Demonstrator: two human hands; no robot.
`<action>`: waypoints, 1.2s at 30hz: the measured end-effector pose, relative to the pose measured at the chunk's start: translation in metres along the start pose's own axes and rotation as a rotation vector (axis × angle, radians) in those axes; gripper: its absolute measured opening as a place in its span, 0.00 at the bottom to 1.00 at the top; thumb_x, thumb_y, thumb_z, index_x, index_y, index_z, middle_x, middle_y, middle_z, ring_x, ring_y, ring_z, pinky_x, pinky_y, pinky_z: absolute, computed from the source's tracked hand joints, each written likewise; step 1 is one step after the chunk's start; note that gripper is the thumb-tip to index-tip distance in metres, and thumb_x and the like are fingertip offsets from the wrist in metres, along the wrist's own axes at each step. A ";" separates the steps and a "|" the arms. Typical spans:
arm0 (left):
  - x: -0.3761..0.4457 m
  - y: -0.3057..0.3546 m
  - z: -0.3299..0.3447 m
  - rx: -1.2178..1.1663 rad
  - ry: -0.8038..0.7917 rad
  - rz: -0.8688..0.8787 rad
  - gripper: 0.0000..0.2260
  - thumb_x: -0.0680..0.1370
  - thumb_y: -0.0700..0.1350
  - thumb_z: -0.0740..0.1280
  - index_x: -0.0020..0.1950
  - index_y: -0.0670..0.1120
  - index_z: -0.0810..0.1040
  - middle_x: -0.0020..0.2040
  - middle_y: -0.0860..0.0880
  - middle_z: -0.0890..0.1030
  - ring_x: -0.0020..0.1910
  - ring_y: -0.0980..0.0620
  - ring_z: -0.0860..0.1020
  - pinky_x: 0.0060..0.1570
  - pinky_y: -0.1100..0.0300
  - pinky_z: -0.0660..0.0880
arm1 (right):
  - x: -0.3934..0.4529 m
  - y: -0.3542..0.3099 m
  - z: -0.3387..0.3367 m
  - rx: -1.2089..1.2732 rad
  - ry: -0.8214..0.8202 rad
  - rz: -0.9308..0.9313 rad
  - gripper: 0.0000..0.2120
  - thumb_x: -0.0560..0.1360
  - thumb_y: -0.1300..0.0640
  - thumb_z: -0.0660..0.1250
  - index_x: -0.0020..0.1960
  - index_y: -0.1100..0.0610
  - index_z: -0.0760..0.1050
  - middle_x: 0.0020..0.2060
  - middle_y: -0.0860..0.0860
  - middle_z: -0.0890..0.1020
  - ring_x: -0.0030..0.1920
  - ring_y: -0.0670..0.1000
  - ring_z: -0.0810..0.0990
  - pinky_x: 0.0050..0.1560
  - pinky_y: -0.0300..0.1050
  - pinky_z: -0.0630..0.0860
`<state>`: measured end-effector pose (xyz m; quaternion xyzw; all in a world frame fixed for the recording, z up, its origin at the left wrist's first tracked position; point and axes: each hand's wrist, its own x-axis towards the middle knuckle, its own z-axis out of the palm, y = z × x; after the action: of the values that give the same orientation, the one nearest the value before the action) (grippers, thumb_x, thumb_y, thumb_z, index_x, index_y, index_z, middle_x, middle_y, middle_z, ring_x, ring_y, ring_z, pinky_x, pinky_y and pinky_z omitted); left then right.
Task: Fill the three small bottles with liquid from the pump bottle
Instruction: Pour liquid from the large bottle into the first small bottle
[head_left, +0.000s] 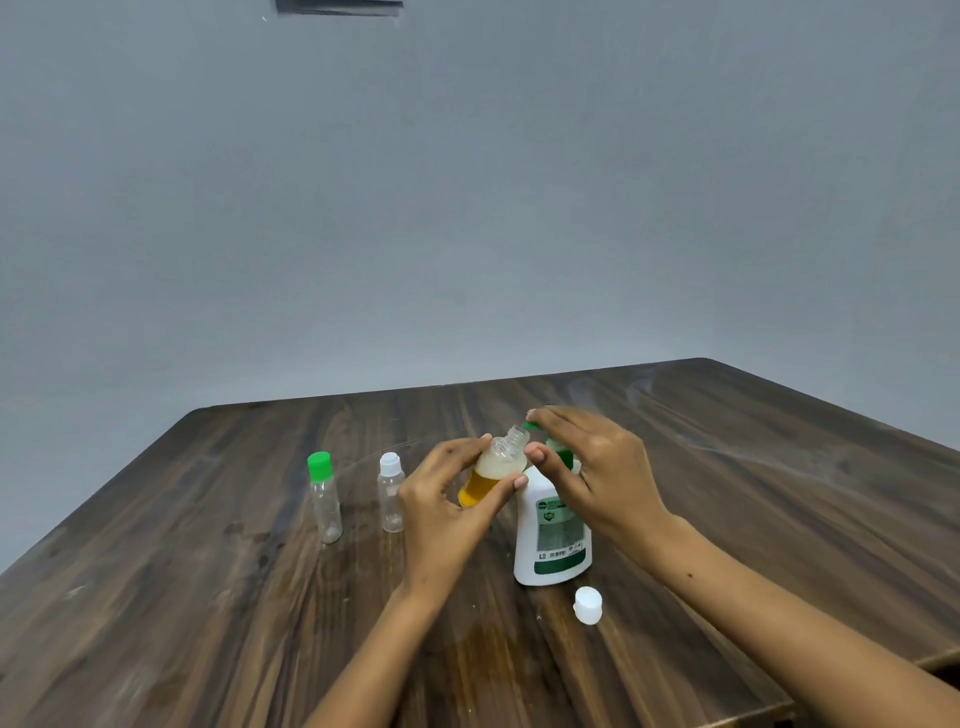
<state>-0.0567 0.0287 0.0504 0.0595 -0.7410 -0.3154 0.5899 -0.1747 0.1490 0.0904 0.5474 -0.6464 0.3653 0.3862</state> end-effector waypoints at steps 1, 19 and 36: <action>0.000 0.001 0.000 -0.002 -0.008 0.003 0.20 0.65 0.48 0.79 0.53 0.42 0.84 0.49 0.57 0.82 0.51 0.62 0.80 0.48 0.73 0.75 | -0.003 -0.001 0.002 0.000 0.006 0.015 0.33 0.79 0.34 0.49 0.53 0.59 0.81 0.48 0.52 0.84 0.46 0.51 0.82 0.42 0.42 0.78; 0.001 -0.001 0.000 -0.005 -0.013 0.008 0.19 0.65 0.47 0.80 0.53 0.42 0.84 0.49 0.55 0.83 0.51 0.62 0.81 0.47 0.73 0.75 | 0.007 0.002 -0.009 -0.066 -0.030 -0.059 0.34 0.79 0.34 0.47 0.53 0.58 0.82 0.49 0.51 0.84 0.49 0.52 0.82 0.47 0.39 0.73; 0.001 0.000 -0.001 -0.025 -0.023 0.015 0.20 0.66 0.50 0.78 0.54 0.42 0.84 0.49 0.55 0.83 0.51 0.61 0.81 0.48 0.73 0.75 | -0.004 -0.001 0.001 -0.009 -0.003 0.023 0.33 0.78 0.33 0.49 0.53 0.58 0.81 0.48 0.50 0.84 0.44 0.48 0.82 0.41 0.36 0.74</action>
<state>-0.0561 0.0281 0.0513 0.0428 -0.7443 -0.3208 0.5842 -0.1730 0.1499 0.0868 0.5386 -0.6550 0.3659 0.3835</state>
